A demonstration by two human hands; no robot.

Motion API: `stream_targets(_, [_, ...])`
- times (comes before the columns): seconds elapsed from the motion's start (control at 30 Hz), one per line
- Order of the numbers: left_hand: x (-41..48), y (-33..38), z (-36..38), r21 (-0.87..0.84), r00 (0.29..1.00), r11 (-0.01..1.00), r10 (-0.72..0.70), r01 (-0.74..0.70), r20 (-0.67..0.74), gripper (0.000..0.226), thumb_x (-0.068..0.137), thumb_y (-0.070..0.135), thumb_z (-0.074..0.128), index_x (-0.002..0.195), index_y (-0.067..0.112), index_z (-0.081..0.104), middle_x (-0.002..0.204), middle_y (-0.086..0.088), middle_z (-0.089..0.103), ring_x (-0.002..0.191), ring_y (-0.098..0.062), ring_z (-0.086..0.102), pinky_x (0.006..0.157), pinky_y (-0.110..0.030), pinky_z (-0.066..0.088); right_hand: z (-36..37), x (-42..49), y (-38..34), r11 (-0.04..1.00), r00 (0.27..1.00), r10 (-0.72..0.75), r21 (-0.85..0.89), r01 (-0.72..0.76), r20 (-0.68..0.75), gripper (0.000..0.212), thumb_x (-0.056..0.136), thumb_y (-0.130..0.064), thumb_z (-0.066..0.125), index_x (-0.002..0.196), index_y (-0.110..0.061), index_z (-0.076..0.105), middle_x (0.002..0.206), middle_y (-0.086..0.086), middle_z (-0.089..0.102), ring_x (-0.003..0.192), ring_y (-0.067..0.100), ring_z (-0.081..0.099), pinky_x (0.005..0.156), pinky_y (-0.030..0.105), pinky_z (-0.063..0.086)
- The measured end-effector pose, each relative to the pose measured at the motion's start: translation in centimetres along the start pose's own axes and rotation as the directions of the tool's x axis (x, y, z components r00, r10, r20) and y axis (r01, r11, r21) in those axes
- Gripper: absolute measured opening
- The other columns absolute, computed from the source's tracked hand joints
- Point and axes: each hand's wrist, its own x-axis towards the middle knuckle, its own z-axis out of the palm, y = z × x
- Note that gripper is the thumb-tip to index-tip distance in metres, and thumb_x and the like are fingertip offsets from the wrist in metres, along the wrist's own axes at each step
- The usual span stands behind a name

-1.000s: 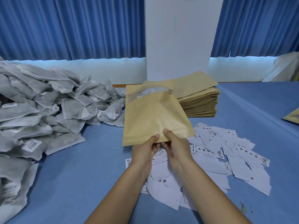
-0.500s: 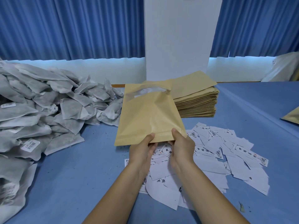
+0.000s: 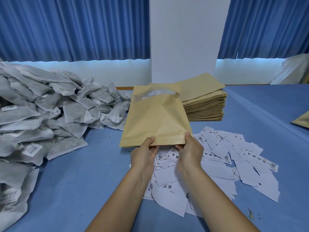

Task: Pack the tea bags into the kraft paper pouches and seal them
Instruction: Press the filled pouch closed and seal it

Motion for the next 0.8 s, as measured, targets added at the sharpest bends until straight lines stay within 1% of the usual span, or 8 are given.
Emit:
stream_targets(0.07, [0.1,-0.1,0.0,-0.003,1.0,1.0,-0.009,0.009,0.019,0.01,0.085,-0.007,0.06,0.084,0.003,0.061,0.088,-0.009,0.067,0.08,-0.019,0.065,0.072,-0.026,0.053,-0.1,0.0,-0.1,0.998,0.996,0.035,0.042,-0.038,0.081,0.005,0.09,-0.011,0.062,0.088,-0.007,0.064,0.084,0.008,0.066,0.073,0.021,0.062,0.071,0.034,0.055])
stream_targets(0.17, [0.3,0.0,-0.1,0.008,0.998,0.999,-0.039,0.039,0.058,0.007,0.086,-0.003,0.063,0.086,0.004,0.063,0.084,-0.006,0.071,0.076,-0.015,0.069,0.07,-0.025,0.053,-0.3,-0.1,-0.3,0.998,0.989,0.06,0.007,-0.061,0.134,0.018,0.082,0.001,0.068,0.1,0.0,0.063,0.091,0.01,0.067,0.079,0.018,0.065,0.064,0.023,0.055])
stream_targets(0.3, [0.7,0.5,-0.4,-0.009,1.0,1.0,-0.009,0.008,-0.019,0.007,0.086,0.0,0.066,0.09,0.004,0.062,0.091,-0.006,0.07,0.083,-0.016,0.067,0.071,-0.027,0.053,-0.4,-0.1,-0.5,0.996,0.993,0.083,-0.036,-0.08,0.088,0.012,0.08,0.002,0.071,0.085,-0.006,0.062,0.081,0.004,0.065,0.065,0.013,0.059,0.05,0.013,0.05])
stream_targets(0.37, [0.8,0.6,-0.5,-0.01,0.999,1.0,-0.006,0.005,-0.04,0.009,0.085,-0.002,0.066,0.09,0.003,0.061,0.092,-0.008,0.068,0.084,-0.018,0.066,0.077,-0.029,0.054,-0.5,0.0,-0.4,0.995,0.992,0.102,-0.028,-0.1,0.08,0.014,0.08,0.002,0.071,0.082,-0.008,0.061,0.079,0.003,0.064,0.063,0.012,0.057,0.048,0.012,0.048])
stream_targets(0.53, [0.6,0.4,-0.2,0.016,0.999,1.0,-0.019,0.02,-0.042,0.01,0.086,-0.005,0.063,0.087,0.004,0.059,0.089,-0.008,0.066,0.081,-0.018,0.064,0.073,-0.028,0.052,-0.5,0.3,-0.4,0.994,0.993,0.108,-0.02,-0.107,0.053,0.014,0.08,0.002,0.071,0.084,-0.007,0.061,0.078,0.003,0.063,0.061,0.013,0.054,0.06,0.021,0.05])
stream_targets(0.63, [0.6,0.6,-0.3,0.01,0.996,1.0,0.018,-0.017,-0.086,0.009,0.088,-0.002,0.063,0.088,0.006,0.059,0.093,-0.007,0.066,0.084,-0.018,0.064,0.081,-0.032,0.053,-0.5,0.2,-0.3,0.993,0.992,0.118,-0.011,-0.117,0.046,0.016,0.079,0.003,0.071,0.079,-0.009,0.06,0.078,0.002,0.064,0.065,0.013,0.057,0.051,0.016,0.046])
stream_targets(0.7, [0.8,1.0,-0.5,-0.004,0.992,0.999,0.047,-0.048,-0.117,0.011,0.087,-0.002,0.064,0.09,0.007,0.059,0.096,-0.007,0.066,0.088,-0.019,0.064,0.075,-0.031,0.052,-0.5,0.3,-0.3,0.991,0.99,0.133,-0.004,-0.133,0.048,0.016,0.079,0.004,0.071,0.079,-0.008,0.06,0.079,0.002,0.064,0.065,0.013,0.057,0.051,0.016,0.046])
stream_targets(0.8, [0.7,1.4,-0.5,0.007,0.995,0.999,0.033,-0.033,-0.092,0.015,0.085,-0.005,0.064,0.094,0.006,0.06,0.098,-0.007,0.066,0.09,-0.019,0.064,0.07,-0.027,0.051,-0.6,0.6,-0.8,0.984,0.985,0.165,0.052,-0.168,0.049,0.017,0.078,0.007,0.07,0.08,-0.006,0.059,0.081,0.004,0.063,0.068,0.015,0.057,0.058,0.02,0.046])
